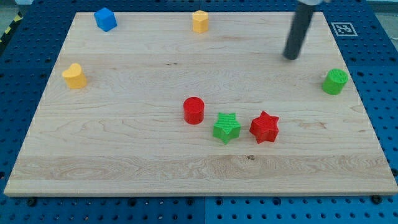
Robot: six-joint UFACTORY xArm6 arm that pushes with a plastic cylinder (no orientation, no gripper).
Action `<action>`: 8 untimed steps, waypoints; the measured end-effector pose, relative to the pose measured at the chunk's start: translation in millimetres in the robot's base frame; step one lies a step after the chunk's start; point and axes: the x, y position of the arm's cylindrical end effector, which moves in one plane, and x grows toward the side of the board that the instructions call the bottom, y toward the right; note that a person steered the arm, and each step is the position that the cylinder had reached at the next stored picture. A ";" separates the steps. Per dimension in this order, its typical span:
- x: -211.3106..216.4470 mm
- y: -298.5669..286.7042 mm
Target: Move the green circle diagonally to the green star
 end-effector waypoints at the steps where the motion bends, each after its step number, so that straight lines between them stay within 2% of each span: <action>1: 3.4 19.0; 2: 31.0 51.3; 3: 40.7 84.1; 4: 43.3 85.1; 6: 80.6 65.5; 8: 86.7 22.4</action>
